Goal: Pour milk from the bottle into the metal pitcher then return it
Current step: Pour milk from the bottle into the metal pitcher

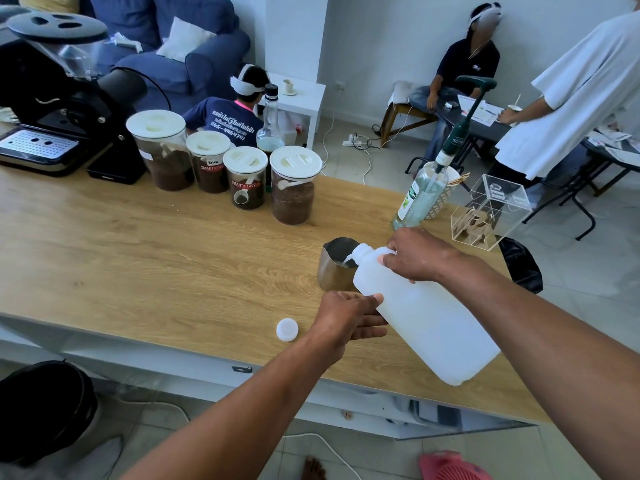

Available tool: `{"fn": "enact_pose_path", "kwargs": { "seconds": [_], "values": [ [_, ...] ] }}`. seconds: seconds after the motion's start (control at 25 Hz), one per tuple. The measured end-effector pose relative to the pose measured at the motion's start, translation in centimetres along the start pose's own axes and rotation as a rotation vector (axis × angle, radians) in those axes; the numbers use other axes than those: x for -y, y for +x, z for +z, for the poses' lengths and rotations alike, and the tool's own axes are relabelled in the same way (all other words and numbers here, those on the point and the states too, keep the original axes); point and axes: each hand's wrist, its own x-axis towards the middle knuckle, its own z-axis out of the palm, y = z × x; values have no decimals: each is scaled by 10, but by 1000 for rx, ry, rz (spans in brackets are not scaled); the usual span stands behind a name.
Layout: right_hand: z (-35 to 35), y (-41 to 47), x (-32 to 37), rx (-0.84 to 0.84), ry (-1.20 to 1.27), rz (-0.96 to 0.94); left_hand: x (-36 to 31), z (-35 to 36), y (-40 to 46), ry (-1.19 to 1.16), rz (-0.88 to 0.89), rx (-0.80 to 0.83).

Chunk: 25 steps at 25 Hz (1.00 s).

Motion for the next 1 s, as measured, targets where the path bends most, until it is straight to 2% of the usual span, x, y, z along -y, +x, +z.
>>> {"fn": "enact_pose_path", "kwargs": {
  "seconds": [1.0],
  "values": [
    [-1,4,2,4,-14,-2,-3,-2,1,-11,-1,12]
  ]
}}
